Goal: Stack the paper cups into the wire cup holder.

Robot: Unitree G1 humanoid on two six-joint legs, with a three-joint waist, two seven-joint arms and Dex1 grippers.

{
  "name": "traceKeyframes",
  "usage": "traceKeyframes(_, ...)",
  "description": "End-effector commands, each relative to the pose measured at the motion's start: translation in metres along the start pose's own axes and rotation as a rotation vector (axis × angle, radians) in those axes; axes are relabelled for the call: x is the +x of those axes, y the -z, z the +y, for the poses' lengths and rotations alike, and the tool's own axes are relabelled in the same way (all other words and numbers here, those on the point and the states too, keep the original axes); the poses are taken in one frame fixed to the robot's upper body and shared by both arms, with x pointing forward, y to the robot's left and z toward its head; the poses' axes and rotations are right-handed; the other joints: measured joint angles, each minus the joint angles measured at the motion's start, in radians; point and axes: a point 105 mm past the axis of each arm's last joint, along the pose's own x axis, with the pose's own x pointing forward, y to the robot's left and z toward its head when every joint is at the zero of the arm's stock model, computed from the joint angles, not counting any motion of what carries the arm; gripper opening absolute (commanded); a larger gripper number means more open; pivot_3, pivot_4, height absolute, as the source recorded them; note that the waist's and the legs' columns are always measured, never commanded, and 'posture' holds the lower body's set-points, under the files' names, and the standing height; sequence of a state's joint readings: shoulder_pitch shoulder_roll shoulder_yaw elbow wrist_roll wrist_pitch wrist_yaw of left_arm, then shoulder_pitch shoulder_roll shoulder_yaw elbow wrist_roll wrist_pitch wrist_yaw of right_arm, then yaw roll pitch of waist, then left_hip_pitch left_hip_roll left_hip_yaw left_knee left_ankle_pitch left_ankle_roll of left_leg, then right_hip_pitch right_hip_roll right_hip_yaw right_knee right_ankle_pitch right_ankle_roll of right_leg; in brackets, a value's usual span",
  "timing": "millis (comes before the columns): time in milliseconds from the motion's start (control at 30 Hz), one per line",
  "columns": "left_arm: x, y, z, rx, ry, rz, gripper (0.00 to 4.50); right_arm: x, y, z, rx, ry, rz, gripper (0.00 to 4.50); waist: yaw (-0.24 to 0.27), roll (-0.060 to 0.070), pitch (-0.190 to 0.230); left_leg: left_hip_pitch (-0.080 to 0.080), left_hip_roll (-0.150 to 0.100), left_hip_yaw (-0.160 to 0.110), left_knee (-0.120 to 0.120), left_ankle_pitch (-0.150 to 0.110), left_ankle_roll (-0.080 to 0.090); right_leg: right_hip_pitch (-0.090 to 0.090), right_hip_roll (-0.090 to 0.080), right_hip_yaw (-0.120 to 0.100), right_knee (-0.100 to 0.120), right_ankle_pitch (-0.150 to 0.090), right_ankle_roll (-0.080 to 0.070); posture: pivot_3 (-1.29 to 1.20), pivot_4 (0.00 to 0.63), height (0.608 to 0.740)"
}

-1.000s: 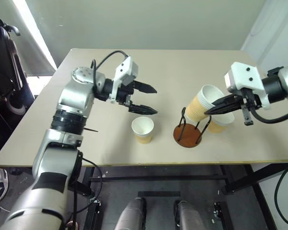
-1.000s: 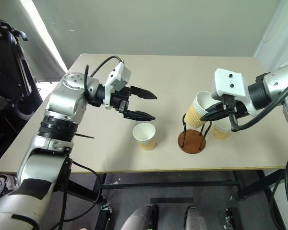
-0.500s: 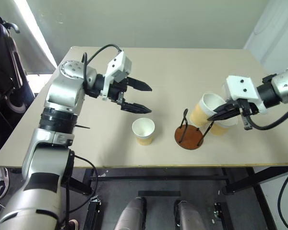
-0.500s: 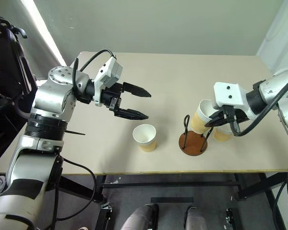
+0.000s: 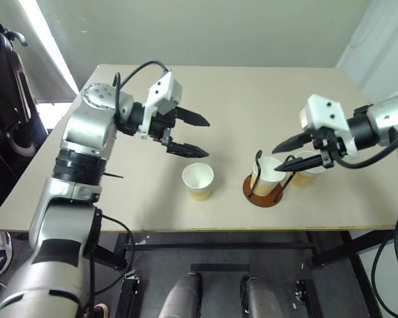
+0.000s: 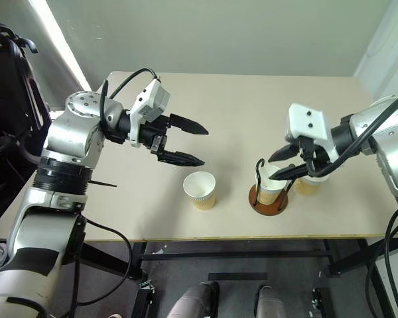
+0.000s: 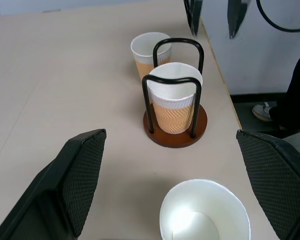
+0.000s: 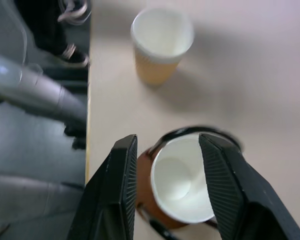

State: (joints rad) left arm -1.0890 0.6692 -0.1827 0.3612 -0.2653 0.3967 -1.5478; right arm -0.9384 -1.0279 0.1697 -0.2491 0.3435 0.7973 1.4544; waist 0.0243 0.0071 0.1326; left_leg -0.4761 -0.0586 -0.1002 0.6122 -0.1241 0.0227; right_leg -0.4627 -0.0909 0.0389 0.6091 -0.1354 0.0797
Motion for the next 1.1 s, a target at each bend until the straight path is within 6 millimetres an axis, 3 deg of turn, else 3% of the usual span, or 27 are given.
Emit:
traceKeyframes(33, -0.008, -0.001, -0.007, 0.122, 0.026, 0.104, 4.5, -0.022, -0.022, 0.002, -0.047, 0.056, -0.052, 1.97, 0.0, 0.0, 0.0, 0.0, 0.0, 0.0, 0.0, 0.0, 0.0, 0.0, 0.0, 0.0, 0.0, -0.001, 0.0, 0.0, 0.15, 0.74)
traceKeyframes(133, -0.016, 0.016, -0.011, 0.221, 0.045, 0.268, 4.5, -0.032, -0.025, 0.001, -0.048, 0.087, -0.059, 1.97, -0.001, 0.0, 0.0, 0.0, 0.0, -0.001, 0.0, -0.003, -0.001, 0.0, 0.0, 0.0, 0.0, -0.002, -0.001, 0.0, 0.15, 0.74)
traceKeyframes(267, -0.021, 0.022, -0.015, 0.302, 0.071, 0.364, 4.5, -0.039, -0.025, 0.0, -0.037, 0.102, -0.06, 1.97, 0.0, 0.0, 0.0, 0.0, 0.0, -0.001, 0.0, -0.005, -0.004, -0.001, 0.0, -0.001, 0.001, -0.003, -0.002, 0.0, 0.15, 0.74)
traceKeyframes(467, -0.012, 0.018, -0.026, 0.312, 0.109, 0.329, 4.5, -0.041, -0.023, 0.004, -0.02, 0.076, -0.052, 1.97, -0.001, 0.0, 0.0, -0.001, 0.0, -0.002, 0.0, -0.008, -0.009, 0.0, 0.0, -0.002, 0.0, -0.003, -0.002, 0.0, 0.15, 0.74)
traceKeyframes(700, -0.001, 0.034, -0.038, 0.265, 0.154, 0.329, 4.5, -0.035, -0.022, 0.007, -0.01, 0.059, -0.059, 1.97, -0.004, 0.0, 0.0, 0.0, 0.001, -0.002, 0.001, -0.007, -0.008, -0.001, 0.0, -0.004, 0.001, -0.003, -0.002, 0.0, 0.15, 0.74)
traceKeyframes(1100, 0.019, 0.068, -0.038, 0.297, 0.195, 0.414, 4.5, -0.029, -0.017, 0.01, 0.005, 0.057, -0.064, 1.97, -0.003, 0.0, 0.0, 0.0, 0.001, -0.002, 0.002, -0.007, -0.008, 0.0, 0.0, -0.004, 0.002, -0.002, -0.003, 0.0, 0.15, 0.74)
